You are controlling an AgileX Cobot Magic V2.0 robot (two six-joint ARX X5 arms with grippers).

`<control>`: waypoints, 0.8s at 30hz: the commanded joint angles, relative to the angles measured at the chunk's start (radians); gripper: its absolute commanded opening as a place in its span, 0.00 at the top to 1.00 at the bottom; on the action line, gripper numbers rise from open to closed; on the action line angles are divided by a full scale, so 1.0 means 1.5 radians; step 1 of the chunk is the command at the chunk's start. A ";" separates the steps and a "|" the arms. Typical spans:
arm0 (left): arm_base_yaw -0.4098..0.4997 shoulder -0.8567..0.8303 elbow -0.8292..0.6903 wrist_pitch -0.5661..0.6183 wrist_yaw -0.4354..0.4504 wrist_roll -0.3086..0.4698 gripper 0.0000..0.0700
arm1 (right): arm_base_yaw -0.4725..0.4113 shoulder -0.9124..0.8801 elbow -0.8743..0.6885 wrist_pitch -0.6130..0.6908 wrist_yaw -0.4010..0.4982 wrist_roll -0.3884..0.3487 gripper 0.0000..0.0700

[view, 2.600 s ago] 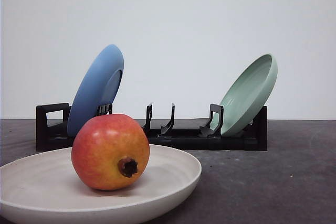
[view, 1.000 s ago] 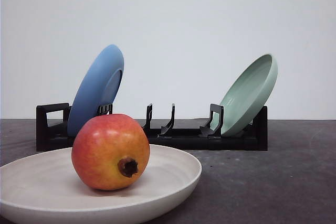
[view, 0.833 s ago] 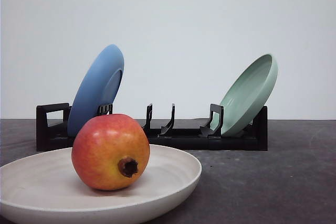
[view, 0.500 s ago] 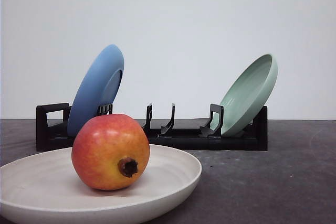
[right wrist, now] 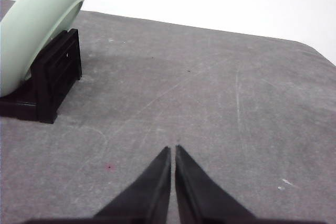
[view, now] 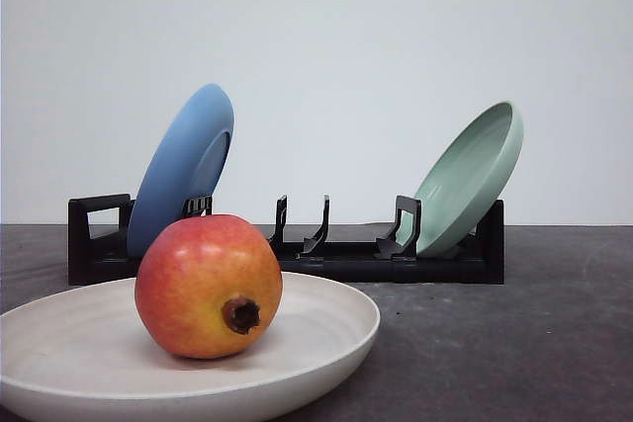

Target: Place pomegranate in white plate

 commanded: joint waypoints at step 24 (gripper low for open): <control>0.000 -0.001 -0.006 0.006 0.003 0.000 1.00 | 0.001 0.000 -0.004 0.007 0.000 0.007 0.98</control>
